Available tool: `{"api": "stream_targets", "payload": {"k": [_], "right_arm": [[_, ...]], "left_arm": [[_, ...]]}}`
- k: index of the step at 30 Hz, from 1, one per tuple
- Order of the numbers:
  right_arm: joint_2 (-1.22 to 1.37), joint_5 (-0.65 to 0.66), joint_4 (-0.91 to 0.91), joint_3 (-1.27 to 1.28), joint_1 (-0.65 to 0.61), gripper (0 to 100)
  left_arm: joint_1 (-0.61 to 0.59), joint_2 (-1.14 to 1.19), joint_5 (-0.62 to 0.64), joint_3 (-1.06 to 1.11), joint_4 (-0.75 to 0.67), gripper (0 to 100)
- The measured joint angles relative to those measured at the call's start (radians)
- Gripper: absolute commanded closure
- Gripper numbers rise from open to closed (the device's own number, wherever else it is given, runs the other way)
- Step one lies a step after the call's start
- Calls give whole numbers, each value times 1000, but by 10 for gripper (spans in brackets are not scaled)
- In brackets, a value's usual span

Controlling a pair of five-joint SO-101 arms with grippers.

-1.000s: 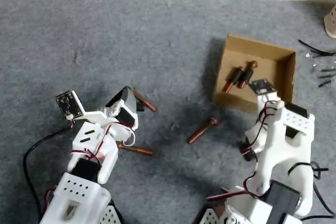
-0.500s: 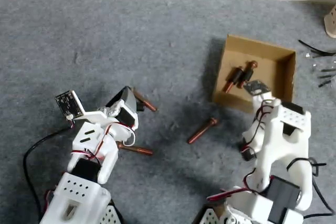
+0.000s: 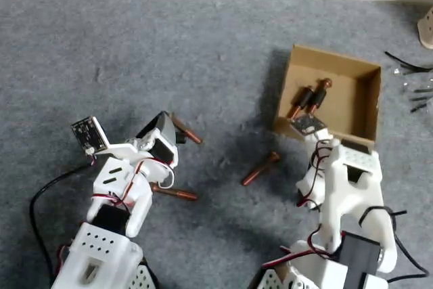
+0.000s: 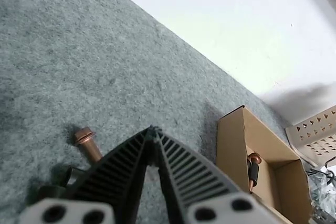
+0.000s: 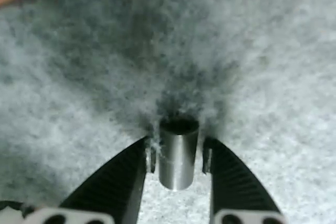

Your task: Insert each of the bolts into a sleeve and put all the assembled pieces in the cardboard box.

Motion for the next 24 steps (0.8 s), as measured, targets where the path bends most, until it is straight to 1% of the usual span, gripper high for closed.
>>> {"api": "stream_targets", "payload": {"k": [2,3,4,8,12,18,24], "right_arm": [[0,0,0,0,0,971],[0,0,-8,2,0,998],[0,-2,-12,9,2,984],[-8,-2,-74,64,3,994],[-9,-9,-83,83,3,994],[-20,-118,-103,91,3,994],[-155,-230,-184,152,2,994]], "left_arm": [[0,0,0,0,0,989],[0,0,0,0,0,989],[0,0,0,0,0,989],[0,0,0,0,0,989],[0,0,0,0,0,989],[0,0,0,0,0,989],[0,0,0,0,0,989]]}}
